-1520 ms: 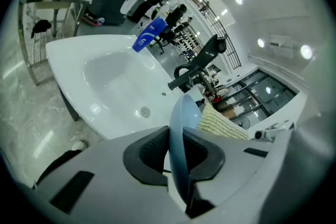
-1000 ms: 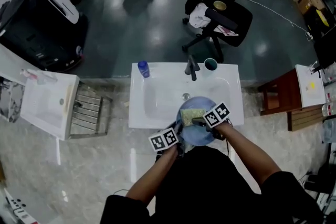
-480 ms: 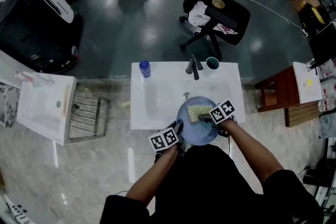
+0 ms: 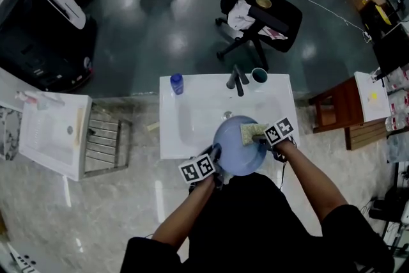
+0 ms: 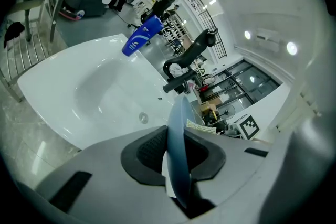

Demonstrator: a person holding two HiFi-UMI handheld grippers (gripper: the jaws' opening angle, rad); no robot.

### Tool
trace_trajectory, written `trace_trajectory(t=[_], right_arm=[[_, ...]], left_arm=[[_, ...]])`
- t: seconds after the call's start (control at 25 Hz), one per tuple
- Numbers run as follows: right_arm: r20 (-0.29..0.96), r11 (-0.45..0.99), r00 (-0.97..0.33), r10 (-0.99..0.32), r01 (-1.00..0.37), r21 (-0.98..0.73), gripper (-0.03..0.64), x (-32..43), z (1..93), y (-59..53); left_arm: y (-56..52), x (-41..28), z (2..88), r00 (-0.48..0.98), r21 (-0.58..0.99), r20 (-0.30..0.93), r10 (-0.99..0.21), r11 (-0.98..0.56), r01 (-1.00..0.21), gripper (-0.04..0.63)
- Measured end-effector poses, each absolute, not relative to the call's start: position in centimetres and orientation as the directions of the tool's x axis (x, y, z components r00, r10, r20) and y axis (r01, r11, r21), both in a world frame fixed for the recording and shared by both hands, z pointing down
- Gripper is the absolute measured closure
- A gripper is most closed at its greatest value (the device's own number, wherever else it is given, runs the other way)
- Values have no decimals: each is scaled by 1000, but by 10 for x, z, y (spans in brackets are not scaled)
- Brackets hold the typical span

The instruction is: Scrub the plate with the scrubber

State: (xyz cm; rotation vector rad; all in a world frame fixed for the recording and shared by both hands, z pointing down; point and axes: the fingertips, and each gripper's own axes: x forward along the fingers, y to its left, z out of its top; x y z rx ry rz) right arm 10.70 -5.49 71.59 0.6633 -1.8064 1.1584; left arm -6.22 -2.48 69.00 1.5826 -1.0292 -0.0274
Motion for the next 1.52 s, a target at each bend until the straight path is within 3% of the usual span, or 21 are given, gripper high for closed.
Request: trace_trajectory(t=[0.24,0.52,0.68,1.0,1.52], right_arm=[[882,388,-471,-12,-815,-430,555,113,720,-58],[742,370,-665,-78,-711,-598,555,79,658,-58],[694,450,-719,-21,-627,-636,555,43,633,-45],[704,510,-697,140,-559,-654,555,-17,658,-22],[723,429,-666,184,-607,-669,555,6,706,-23]], left_arm=[[-30,-75,697,608,801,505,-613,72,-594,549],[-45,-97,701,579,799,510,-636,103,-592,557],[-56,-96,697,578,805,499,-646,99,-585,557],[-68,-99,693,571,806,498,-652,106,-582,557],[-69,-104,694,568,796,511,-645,106,-596,555]])
